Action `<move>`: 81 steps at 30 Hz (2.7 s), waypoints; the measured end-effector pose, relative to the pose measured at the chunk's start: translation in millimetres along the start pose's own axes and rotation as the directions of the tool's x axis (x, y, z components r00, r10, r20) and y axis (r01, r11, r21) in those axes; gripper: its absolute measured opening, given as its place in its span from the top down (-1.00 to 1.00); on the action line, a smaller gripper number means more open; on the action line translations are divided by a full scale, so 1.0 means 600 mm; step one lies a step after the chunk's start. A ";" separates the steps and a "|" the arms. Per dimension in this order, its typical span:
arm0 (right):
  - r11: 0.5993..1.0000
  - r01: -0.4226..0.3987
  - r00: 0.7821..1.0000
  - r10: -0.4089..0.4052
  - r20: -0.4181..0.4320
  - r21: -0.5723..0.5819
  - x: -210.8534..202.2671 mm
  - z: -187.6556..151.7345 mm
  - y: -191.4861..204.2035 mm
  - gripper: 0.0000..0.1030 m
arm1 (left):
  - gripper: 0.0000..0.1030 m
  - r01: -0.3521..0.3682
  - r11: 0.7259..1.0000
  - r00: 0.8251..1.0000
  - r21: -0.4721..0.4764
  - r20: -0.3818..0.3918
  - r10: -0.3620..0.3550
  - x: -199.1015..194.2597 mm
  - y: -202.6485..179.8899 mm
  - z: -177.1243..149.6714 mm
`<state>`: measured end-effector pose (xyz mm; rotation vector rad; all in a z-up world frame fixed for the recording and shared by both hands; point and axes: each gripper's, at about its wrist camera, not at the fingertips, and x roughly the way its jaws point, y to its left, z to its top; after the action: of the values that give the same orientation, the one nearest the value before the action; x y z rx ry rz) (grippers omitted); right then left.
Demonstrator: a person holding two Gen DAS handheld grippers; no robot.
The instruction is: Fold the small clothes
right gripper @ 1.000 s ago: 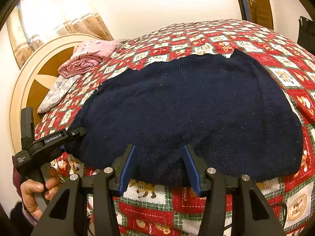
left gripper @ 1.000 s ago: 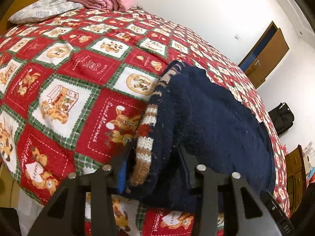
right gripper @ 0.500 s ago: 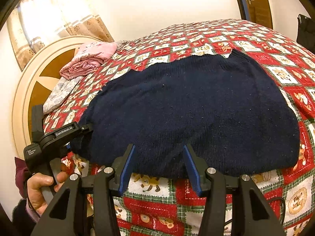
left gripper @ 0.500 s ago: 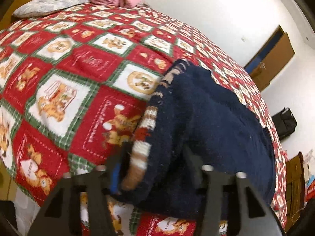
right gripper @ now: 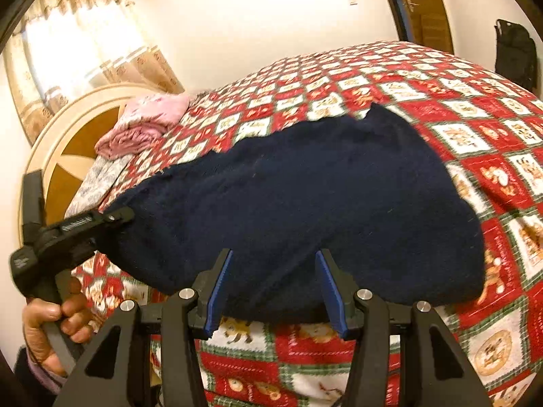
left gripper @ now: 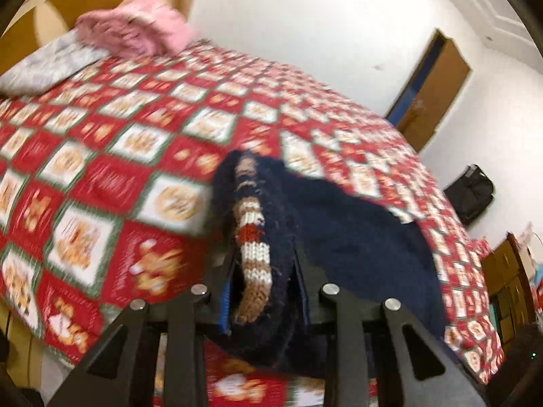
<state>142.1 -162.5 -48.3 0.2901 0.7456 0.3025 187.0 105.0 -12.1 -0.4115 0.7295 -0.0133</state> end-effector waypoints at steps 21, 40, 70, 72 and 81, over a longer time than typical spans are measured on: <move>0.966 -0.184 0.983 0.183 0.026 0.182 0.005 0.074 -0.115 0.00 | 0.60 0.182 0.909 0.983 0.376 -0.067 -0.170 0.057 -0.216 -0.114; 0.910 -0.322 0.918 0.368 -0.149 0.262 0.206 0.146 -0.061 -0.53 | -0.49 0.173 0.970 0.984 0.168 -0.072 -0.163 0.019 -0.045 -0.043; 0.944 -0.156 0.988 0.153 -0.032 -0.290 0.059 0.216 0.013 0.38 | -0.49 0.017 0.995 1.000 0.098 0.003 -0.017 0.108 -0.078 0.052; 0.946 -0.128 0.992 0.126 -0.026 -0.298 0.045 0.215 -0.028 0.38 | -0.49 0.032 0.991 0.999 0.127 0.002 -0.032 0.108 -0.098 0.050; 0.995 -0.055 0.995 0.047 -0.091 -0.085 0.081 0.126 -0.218 0.37 | -0.49 0.043 0.963 0.997 0.267 -0.080 -0.022 0.140 -0.177 -0.013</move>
<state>250.2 -276.2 -72.7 0.2137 0.8113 0.3974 258.8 -8.4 -32.4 -0.1637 0.7838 -0.1582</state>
